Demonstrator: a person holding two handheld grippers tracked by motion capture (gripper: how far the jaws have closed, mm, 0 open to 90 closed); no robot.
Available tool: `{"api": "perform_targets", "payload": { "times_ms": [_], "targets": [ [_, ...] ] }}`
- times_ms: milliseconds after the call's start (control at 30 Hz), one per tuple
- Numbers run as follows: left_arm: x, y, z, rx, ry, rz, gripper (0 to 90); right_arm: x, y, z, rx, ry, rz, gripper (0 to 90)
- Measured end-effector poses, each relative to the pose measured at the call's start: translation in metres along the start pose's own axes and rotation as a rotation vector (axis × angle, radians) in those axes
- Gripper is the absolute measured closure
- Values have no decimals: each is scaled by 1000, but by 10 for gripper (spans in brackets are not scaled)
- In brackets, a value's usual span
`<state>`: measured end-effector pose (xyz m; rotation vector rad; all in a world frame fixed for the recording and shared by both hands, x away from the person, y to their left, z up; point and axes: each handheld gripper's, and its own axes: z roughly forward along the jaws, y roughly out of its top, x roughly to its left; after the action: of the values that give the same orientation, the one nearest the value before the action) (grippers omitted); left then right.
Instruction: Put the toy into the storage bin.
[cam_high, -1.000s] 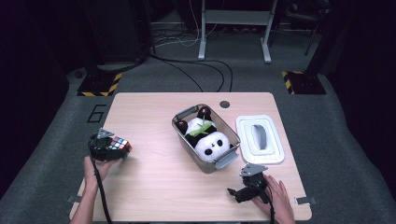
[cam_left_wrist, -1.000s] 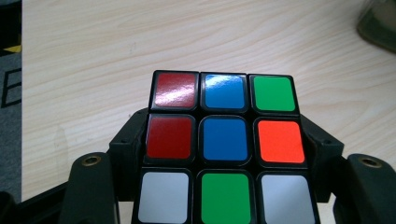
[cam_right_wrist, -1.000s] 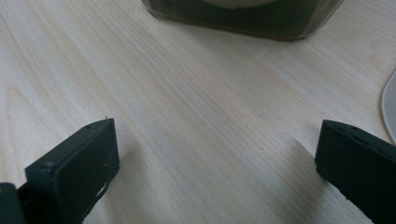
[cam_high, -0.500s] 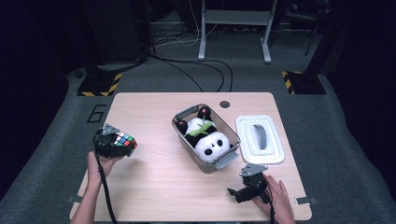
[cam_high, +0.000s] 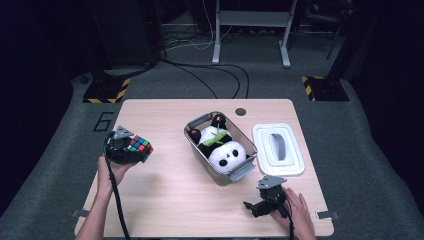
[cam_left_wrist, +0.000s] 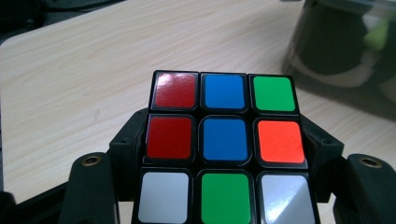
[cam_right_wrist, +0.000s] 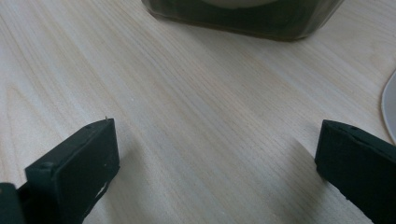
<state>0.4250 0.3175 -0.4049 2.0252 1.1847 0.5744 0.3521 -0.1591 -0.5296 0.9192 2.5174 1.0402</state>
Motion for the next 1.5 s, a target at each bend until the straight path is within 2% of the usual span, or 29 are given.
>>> {"api": "perform_targets", "payload": {
  "times_ms": [267,833,1100,1500],
  "targets": [
    [-10,17,0,0,-24,44,336,0,0,0,0,-1,0,0],
    [-30,49,1,-40,-69,76,336,0,0,0,0,0,0,0],
    [-42,67,3,-50,-81,112,336,0,0,0,0,0,0,0],
    [-59,88,9,-68,-99,142,336,0,0,0,0,-1,0,0]
  ]
}}
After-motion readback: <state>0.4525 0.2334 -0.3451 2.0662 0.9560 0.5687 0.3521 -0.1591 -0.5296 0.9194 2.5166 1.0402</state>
